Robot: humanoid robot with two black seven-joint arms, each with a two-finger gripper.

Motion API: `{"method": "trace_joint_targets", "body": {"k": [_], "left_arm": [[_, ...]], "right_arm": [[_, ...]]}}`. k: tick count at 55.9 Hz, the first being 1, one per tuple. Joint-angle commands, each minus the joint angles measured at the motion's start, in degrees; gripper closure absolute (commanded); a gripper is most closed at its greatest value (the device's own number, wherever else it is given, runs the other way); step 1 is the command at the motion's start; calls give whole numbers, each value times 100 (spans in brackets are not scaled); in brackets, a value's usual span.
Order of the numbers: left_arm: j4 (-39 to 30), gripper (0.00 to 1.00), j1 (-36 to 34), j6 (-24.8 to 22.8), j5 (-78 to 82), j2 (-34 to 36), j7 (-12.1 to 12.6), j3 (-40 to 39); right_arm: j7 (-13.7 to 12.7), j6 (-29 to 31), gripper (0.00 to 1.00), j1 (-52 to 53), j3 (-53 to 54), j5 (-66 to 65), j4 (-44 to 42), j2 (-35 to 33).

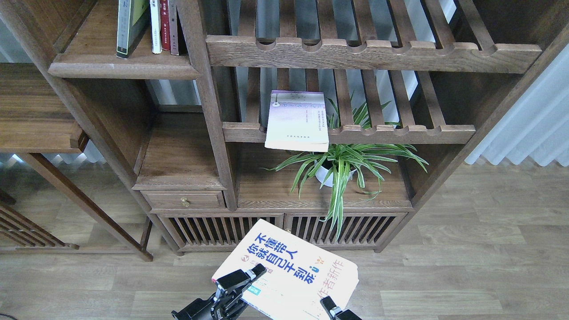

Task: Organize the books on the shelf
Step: 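Hand the white book to the left gripper and release the right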

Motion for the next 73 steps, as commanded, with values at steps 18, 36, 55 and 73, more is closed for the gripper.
{"method": "trace_joint_targets", "body": {"k": [18,36,55,73], "left_arm": [[-174,96,-6,0,109,0,-1,-29],[-394,96,55,0,214,0,-1,-196],[-895,95,336,0,267,0,-1,-424],[-957,95,415,0,258,0,-1,-890]], "right_arm": [[1,-1,95,1,13,1,0,0],[28,-1,26,97,22,1,-88,18],[107,-1,1,220,110,54,-167,-26],[107,-1,1,299,154,54,-193,-52]]}}
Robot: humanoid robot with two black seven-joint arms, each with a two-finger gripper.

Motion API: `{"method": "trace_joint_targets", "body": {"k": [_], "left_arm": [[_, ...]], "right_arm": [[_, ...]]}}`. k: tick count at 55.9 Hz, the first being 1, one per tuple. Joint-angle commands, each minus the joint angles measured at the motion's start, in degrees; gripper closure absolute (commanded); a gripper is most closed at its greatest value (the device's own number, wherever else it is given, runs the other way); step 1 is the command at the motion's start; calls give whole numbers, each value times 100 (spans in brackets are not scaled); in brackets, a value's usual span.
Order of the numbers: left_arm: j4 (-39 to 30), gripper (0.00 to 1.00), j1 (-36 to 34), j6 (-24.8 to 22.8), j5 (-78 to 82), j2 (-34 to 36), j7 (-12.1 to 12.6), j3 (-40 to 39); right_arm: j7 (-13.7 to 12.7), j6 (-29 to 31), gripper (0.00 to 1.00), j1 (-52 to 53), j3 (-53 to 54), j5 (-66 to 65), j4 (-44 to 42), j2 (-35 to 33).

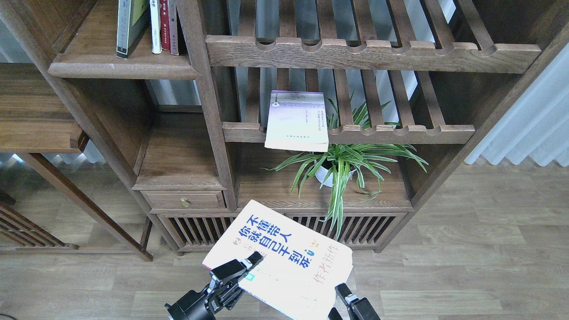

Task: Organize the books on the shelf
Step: 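Hand the white book to the left gripper and release the right, then lift the large white book with the left gripper up toward the top shelf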

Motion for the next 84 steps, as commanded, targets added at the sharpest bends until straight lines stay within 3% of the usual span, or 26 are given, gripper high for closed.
{"method": "trace_joint_targets", "body": {"k": [1,12,15,29,52,71,84], "left_arm": [[-56,95,3,0,-7,0,0,-132],[-372,95,117,0,2,158,0,-167],[-636,95,284,0,19,422,0,-211],[-636,94,504,0,353,1318,0,-633],[-645,94,504,0,1486,1705,0,-2451],[-654,94,574,0,1487,1899,0,-3313],[-645,94,539,0,1426,2434,0,-3867]], "right_arm": [[0,0,1,12,10,0,-21,0],[0,0,1,83,124,9,-152,-9],[0,0,1,240,204,27,-275,-9],[-9,0,1,381,125,27,-372,0],[0,0,1,531,125,18,-566,43],[0,0,1,557,125,18,-583,26],[0,0,1,557,125,18,-609,35]]}}
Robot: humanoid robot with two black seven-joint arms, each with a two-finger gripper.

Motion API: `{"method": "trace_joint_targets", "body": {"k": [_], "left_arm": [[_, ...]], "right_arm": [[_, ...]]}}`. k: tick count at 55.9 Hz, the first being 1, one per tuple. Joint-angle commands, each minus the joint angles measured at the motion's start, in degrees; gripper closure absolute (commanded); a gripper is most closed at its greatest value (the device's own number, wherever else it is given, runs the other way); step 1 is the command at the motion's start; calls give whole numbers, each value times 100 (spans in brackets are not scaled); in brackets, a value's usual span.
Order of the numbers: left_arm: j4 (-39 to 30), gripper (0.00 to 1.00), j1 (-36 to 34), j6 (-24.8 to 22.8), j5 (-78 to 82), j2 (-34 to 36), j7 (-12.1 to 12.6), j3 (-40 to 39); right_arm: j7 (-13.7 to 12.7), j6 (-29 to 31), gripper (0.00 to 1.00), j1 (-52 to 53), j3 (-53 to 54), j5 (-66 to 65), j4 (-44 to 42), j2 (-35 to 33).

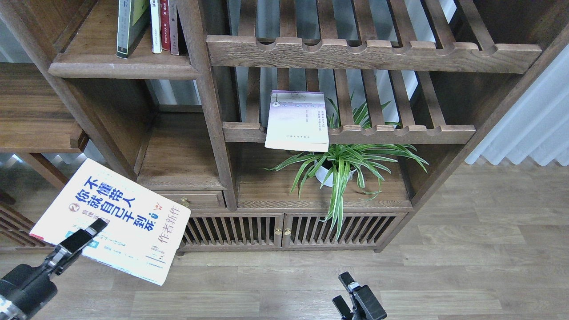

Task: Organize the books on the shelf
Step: 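Lift the large white book with the left gripper up toward the top shelf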

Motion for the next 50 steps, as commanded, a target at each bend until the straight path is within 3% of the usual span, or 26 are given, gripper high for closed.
{"method": "trace_joint_targets", "body": {"k": [1,20,50], "left_arm": [[10,94,-16,0,-52,319,0,-256],[19,92,-33,0,-78,1804,0,-1003],[28,89,-385,0,-131,2648,0,-1144]], "right_arm": [[0,0,1,8,0,-8,-10,8],[-9,0,1,8,-8,-8,-19,26],[-9,0,1,8,-8,-8,-19,35]]}}
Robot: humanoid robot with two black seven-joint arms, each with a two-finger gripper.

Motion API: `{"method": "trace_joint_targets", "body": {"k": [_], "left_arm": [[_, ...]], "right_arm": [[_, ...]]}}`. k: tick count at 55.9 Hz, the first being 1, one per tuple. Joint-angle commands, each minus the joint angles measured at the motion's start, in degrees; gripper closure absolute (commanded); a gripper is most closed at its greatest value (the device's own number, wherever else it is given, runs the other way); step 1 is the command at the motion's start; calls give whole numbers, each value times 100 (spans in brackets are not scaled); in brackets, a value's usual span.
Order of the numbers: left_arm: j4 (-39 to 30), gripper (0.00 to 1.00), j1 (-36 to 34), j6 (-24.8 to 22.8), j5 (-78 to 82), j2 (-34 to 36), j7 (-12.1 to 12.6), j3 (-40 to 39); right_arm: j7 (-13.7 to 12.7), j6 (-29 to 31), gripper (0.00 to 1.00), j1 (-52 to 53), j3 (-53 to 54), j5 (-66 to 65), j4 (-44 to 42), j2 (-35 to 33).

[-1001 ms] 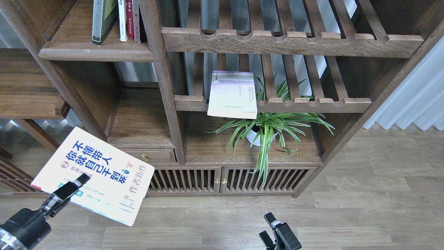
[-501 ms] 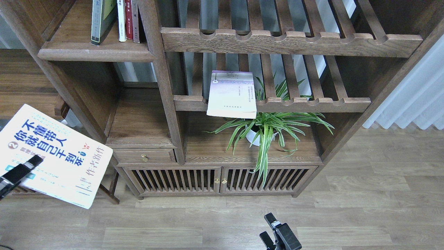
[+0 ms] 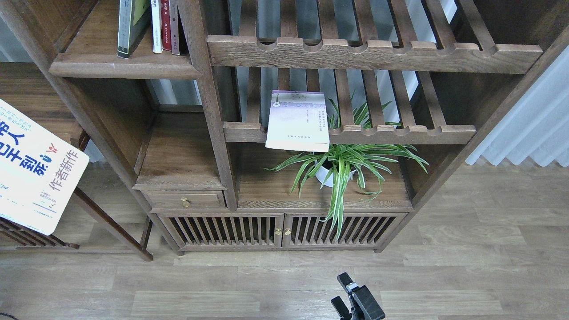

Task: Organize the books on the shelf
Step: 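Lift the large white book with the left gripper up toward the top shelf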

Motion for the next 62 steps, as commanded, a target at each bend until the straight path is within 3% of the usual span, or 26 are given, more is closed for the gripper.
{"method": "trace_joint_targets", "body": {"k": [1,33,62], "left_arm": [[8,89,-70,0,-3,243,0,-76],[263,87,-966,0,-275,1237,0,126],[579,86,-2987,0,-478,1764,0,1610]], "right_arm": [[0,0,1,-1,7,1,-8,0],[0,0,1,-9,15,1,-8,0],[0,0,1,-18,15,1,-8,8]]}}
